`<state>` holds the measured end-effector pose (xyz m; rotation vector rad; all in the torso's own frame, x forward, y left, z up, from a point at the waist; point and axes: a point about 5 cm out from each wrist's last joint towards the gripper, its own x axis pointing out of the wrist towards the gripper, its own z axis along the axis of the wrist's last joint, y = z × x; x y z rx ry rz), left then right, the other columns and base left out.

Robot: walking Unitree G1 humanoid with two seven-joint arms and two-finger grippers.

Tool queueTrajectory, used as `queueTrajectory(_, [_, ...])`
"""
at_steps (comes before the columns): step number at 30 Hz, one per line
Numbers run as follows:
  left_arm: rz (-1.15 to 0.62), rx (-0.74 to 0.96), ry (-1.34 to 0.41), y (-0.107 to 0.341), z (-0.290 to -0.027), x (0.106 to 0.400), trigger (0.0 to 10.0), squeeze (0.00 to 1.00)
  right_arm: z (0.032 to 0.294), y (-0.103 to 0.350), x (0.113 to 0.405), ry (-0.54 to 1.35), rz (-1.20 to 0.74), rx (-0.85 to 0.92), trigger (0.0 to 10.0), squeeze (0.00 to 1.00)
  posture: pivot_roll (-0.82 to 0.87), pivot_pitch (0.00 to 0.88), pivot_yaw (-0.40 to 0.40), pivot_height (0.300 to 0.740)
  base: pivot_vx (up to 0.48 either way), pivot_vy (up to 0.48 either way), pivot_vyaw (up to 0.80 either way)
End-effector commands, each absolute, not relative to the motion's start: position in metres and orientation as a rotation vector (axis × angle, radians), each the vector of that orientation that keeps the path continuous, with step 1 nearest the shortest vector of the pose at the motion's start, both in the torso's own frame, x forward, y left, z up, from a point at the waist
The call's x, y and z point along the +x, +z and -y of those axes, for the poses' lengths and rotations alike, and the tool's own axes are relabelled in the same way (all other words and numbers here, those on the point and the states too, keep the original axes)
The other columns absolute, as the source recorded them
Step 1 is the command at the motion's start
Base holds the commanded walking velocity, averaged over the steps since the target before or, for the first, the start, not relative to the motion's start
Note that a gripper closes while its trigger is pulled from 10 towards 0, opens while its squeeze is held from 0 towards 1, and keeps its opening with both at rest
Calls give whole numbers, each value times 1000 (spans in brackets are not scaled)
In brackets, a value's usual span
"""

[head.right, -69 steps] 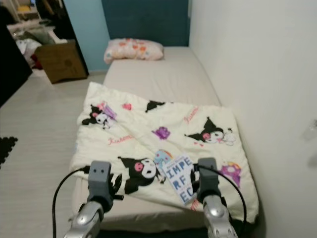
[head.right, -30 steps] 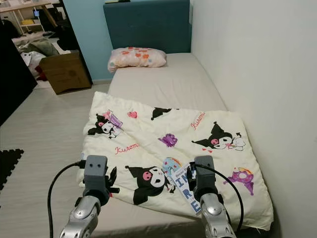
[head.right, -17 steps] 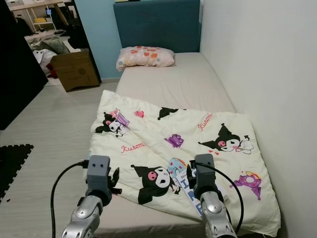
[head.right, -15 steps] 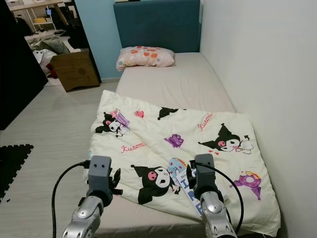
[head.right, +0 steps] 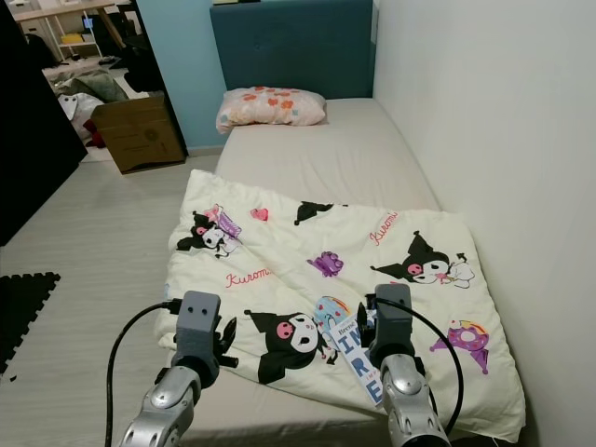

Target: Clean up the room

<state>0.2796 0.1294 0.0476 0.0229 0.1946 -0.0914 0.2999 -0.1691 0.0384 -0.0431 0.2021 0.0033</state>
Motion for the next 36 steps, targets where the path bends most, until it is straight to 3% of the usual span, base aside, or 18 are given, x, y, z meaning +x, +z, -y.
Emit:
queueTrajectory(1, [-222,41,-83,43,-135,277,10000,0,167,34,298,7,-230,-29,10000,0,-46,83,22,700,0,0,0])
queueTrajectory(13, [-223,42,-85,43,-136,278,10000,0,165,33,298,13,-234,-24,10000,0,-48,86,27,645,0,0,0])
queueTrajectory(30, [-219,44,-31,43,-144,281,10000,0,163,35,299,33,-229,-29,10000,0,-51,99,22,645,0,0,0])
queueTrajectory(36, [-219,45,7,44,-153,282,10000,0,157,37,301,66,-225,-34,10000,0,-47,113,13,625,0,0,0])
